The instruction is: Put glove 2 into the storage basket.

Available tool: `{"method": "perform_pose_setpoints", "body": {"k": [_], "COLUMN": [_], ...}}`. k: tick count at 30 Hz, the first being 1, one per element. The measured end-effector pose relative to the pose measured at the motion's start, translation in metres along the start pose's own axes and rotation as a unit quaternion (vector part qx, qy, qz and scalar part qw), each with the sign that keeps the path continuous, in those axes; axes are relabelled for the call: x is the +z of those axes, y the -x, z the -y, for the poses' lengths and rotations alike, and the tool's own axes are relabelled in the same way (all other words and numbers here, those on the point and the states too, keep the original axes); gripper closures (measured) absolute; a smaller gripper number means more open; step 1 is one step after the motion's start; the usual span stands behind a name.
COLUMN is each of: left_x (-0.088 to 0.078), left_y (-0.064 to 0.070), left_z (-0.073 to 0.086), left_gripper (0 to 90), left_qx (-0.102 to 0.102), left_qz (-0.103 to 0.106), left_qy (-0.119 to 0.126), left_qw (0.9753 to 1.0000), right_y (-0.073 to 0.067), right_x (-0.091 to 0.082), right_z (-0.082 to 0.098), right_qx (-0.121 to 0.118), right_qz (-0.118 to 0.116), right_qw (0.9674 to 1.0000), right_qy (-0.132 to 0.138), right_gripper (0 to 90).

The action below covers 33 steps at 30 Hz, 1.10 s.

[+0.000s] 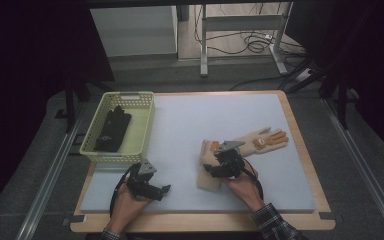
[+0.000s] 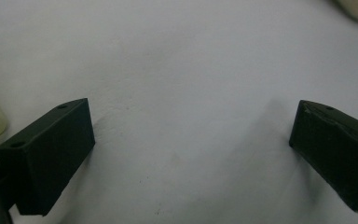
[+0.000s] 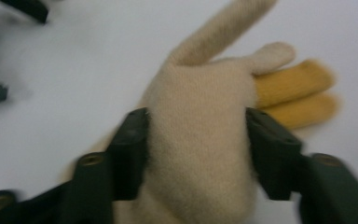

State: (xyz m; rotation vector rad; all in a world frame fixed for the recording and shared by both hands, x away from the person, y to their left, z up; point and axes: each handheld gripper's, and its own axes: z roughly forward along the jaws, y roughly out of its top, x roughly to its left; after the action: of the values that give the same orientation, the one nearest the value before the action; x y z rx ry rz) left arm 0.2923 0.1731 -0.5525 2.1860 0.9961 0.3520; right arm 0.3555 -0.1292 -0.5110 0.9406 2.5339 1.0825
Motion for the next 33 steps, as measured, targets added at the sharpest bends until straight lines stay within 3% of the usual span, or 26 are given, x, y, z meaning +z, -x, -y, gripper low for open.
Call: {"method": "perform_pose_setpoints", "body": {"k": [2,6,9,10,16,19,24,27,33], "left_x": [0.0,0.0,0.0,0.0,0.0,0.0,0.0,0.0,0.0], "left_y": [0.0,0.0,0.0,0.0,0.0,0.0,0.0,0.0,0.0], "left_z": [0.0,0.0,0.0,0.0,0.0,0.0,0.0,0.0,0.0], "left_gripper": [0.0,0.0,0.0,0.0,0.1,0.1,0.1,0.1,0.1], "left_qx": [0.0,0.001,0.0,0.0,0.0,0.001,0.0,0.0,0.0], "left_qz": [0.0,0.0,0.0,0.0,0.0,0.0,0.0,0.0,0.0], "left_qy": [0.0,0.0,0.0,0.0,0.0,0.0,0.0,0.0,0.0], "left_qw": [1.0,1.0,1.0,1.0,1.0,1.0,1.0,1.0,1.0], "right_y": [0.0,0.004,0.007,0.009,0.007,0.004,-0.006,-0.008,0.009], "right_x": [0.002,-0.014,-0.022,-0.029,-0.04,-0.037,-0.028,-0.027,-0.037], "right_z": [0.001,0.001,0.004,0.01,0.036,0.044,0.051,0.049,0.048], "right_qx": [0.001,0.001,0.003,0.0,-0.01,-0.009,-0.009,-0.016,0.003], "right_qz": [-0.013,-0.01,-0.005,-0.002,-0.001,-0.007,-0.023,-0.019,0.005], "right_qw": [0.9998,0.9999,1.0,1.0,0.9999,0.9999,0.9997,0.9997,0.9999], "right_qy": [-0.018,0.006,0.008,0.003,-0.004,-0.009,-0.005,-0.002,0.008], "right_gripper": [24.1,23.0,26.3,35.3,69.3,75.2,75.6,72.1,60.8]}}
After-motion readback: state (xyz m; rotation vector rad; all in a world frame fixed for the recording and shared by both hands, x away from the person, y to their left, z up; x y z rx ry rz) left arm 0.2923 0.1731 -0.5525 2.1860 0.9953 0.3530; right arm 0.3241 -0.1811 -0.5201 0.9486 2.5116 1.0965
